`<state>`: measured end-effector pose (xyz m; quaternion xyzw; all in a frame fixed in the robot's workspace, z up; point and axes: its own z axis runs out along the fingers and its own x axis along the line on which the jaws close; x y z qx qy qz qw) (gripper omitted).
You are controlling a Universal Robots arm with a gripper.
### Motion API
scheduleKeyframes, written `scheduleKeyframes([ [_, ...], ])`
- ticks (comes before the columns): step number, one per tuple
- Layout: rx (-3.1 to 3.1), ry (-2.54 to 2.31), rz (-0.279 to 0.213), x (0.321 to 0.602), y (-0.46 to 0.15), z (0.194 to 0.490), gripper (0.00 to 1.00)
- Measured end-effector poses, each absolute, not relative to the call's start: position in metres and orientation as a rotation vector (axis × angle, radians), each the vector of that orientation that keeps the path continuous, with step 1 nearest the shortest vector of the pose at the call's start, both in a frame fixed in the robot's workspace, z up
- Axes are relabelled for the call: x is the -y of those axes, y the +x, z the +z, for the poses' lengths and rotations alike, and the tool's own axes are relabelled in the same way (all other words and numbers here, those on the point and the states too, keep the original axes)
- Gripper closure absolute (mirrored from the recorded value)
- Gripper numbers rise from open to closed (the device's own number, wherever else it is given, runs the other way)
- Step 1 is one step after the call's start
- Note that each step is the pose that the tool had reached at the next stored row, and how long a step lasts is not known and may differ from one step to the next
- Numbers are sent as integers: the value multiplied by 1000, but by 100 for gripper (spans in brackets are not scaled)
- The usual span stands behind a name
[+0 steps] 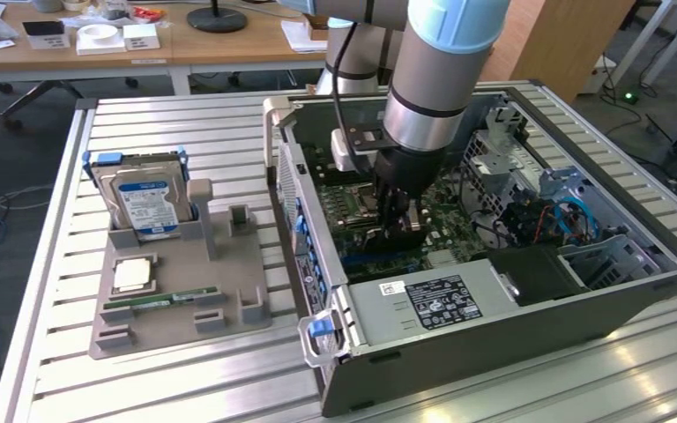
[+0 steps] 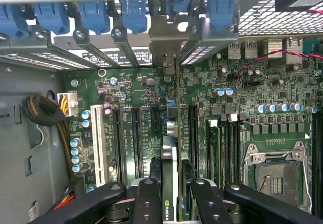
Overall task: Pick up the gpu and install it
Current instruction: 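Insert the gpu into the slot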
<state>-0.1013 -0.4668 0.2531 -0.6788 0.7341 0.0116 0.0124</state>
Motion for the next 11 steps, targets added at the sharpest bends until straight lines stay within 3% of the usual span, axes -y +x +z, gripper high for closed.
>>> scheduleKeyframes([
  [11,-2288,-2116,36,465,-101,253,73],
])
